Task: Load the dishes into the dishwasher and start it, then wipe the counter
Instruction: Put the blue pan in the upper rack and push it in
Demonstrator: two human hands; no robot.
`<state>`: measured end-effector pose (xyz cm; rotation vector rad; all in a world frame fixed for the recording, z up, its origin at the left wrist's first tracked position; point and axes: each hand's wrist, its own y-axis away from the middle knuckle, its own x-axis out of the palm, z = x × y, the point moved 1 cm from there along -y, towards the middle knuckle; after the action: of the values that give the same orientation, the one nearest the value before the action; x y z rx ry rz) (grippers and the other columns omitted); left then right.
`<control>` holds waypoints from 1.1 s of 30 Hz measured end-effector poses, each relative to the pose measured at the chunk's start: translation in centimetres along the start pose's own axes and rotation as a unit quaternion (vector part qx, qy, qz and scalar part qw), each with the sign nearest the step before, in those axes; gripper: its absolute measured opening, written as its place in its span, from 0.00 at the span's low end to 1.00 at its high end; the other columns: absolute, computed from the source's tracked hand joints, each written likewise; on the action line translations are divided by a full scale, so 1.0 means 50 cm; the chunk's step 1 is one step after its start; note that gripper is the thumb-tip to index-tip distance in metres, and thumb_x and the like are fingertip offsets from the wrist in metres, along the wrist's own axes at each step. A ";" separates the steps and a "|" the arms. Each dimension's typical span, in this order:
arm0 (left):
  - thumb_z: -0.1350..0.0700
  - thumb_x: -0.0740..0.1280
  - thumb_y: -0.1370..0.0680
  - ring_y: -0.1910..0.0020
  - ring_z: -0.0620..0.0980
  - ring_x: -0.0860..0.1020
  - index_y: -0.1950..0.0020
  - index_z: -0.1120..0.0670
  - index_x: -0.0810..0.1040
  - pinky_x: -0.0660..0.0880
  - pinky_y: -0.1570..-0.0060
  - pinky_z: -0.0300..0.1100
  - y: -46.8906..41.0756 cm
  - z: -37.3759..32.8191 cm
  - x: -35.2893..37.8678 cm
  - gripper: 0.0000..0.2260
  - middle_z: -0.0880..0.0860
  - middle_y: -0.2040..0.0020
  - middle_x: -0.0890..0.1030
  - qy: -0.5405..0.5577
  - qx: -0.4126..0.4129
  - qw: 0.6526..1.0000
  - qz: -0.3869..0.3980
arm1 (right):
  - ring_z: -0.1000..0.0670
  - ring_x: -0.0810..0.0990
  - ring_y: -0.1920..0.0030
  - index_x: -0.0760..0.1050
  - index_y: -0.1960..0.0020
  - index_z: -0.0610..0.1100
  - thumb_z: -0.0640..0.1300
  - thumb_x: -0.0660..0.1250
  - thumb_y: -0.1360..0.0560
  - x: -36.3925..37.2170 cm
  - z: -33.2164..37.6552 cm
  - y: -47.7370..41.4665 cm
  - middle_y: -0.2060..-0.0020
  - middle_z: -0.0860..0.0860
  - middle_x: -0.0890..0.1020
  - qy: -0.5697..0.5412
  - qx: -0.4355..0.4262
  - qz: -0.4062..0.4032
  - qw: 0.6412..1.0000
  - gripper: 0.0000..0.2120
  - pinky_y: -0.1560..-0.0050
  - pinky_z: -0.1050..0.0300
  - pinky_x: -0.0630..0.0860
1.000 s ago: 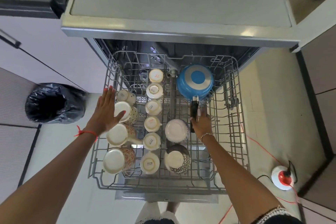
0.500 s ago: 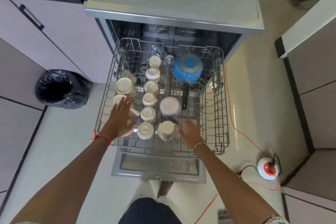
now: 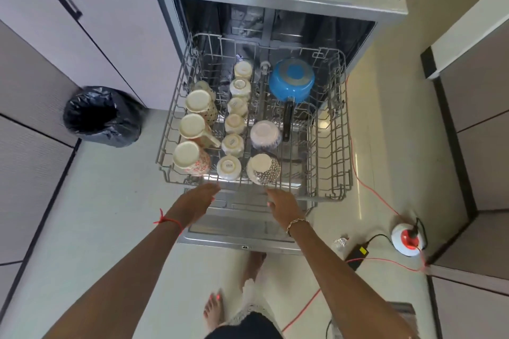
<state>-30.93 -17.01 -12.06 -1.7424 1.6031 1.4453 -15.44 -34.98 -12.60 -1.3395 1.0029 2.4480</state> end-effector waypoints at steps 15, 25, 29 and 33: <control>0.76 0.72 0.39 0.60 0.59 0.83 0.54 0.62 0.82 0.81 0.64 0.51 -0.021 0.019 0.062 0.17 0.61 0.57 0.83 -0.039 0.029 0.986 -0.157 | 0.46 0.77 0.42 0.70 0.34 0.44 0.31 0.53 0.22 0.040 0.004 -0.015 0.42 0.46 0.78 0.098 0.043 -0.119 0.987 0.20 0.41 0.55 0.71; 0.74 0.78 0.45 0.73 0.53 0.80 0.62 0.60 0.80 0.77 0.77 0.43 -0.050 0.019 0.053 0.17 0.56 0.67 0.81 -0.099 0.032 0.985 -0.141 | 0.47 0.84 0.60 0.80 0.47 0.43 0.32 0.70 0.33 0.020 0.010 -0.019 0.59 0.47 0.84 0.157 0.023 -0.120 0.980 0.16 0.61 0.58 0.78; 0.73 0.79 0.47 0.75 0.52 0.79 0.62 0.60 0.80 0.75 0.80 0.41 -0.081 0.011 0.029 0.19 0.56 0.67 0.80 -0.104 0.039 0.982 -0.156 | 0.45 0.79 0.44 0.71 0.35 0.43 0.31 0.55 0.23 -0.011 0.002 -0.054 0.43 0.45 0.79 0.139 0.013 -0.083 0.987 0.20 0.44 0.53 0.74; 0.74 0.78 0.51 0.80 0.53 0.76 0.63 0.60 0.79 0.71 0.84 0.37 -0.132 0.003 0.002 0.21 0.56 0.70 0.78 -0.117 0.059 0.978 -0.165 | 0.46 0.78 0.42 0.71 0.35 0.44 0.34 0.54 0.22 -0.054 -0.018 -0.097 0.42 0.46 0.79 0.153 0.026 -0.076 0.985 0.19 0.43 0.53 0.73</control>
<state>-25.17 -15.02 -14.54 -1.6094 1.1889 1.3094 -11.11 -31.45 -13.07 -1.7410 0.9759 2.1340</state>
